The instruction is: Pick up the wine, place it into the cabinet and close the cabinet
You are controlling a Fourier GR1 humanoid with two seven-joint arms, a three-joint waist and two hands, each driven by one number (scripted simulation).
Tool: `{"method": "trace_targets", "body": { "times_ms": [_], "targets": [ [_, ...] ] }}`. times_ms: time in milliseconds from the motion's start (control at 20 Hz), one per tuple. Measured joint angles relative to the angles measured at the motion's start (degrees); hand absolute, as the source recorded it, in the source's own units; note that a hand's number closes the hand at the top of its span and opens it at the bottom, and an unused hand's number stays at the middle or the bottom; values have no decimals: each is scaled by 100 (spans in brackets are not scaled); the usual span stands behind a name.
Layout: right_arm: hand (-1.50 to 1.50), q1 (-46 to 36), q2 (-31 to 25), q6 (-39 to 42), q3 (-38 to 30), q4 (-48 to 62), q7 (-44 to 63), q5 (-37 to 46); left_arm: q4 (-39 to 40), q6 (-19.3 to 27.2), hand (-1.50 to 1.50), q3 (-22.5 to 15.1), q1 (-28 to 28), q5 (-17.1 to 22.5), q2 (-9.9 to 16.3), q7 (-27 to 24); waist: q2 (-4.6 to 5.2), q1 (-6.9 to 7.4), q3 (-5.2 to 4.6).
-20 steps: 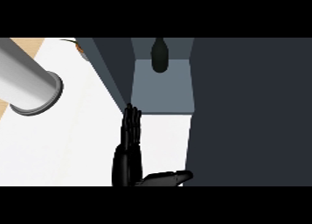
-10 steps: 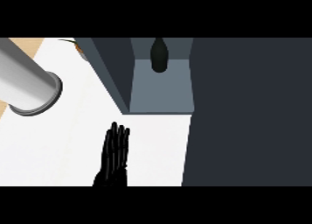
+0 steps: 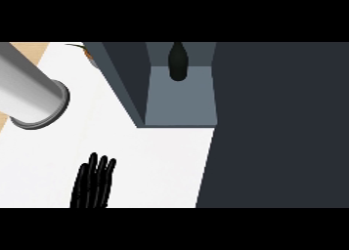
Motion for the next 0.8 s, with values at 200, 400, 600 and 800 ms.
{"method": "trace_targets", "body": {
  "times_ms": [200, 400, 600, 800],
  "targets": [
    [150, 188, 150, -15, 374, 12, 251, -73, -332, -230, -150, 322, 247, 159, 390, 11, -4, 4, -2],
    [150, 335, 311, -79, 768, 25, 511, -139, -509, -510, -150, 726, 533, 361, 697, -94, -4, 13, -4],
    [150, 486, 442, -54, 1320, 25, 650, -182, -643, -824, -150, 1188, 786, 652, 928, -185, -8, 21, -5],
    [150, 534, 458, 97, 2052, 17, 635, -150, -734, -1171, -150, 1754, 1026, 1014, 1186, -210, -17, 21, -7]
  ]
}}
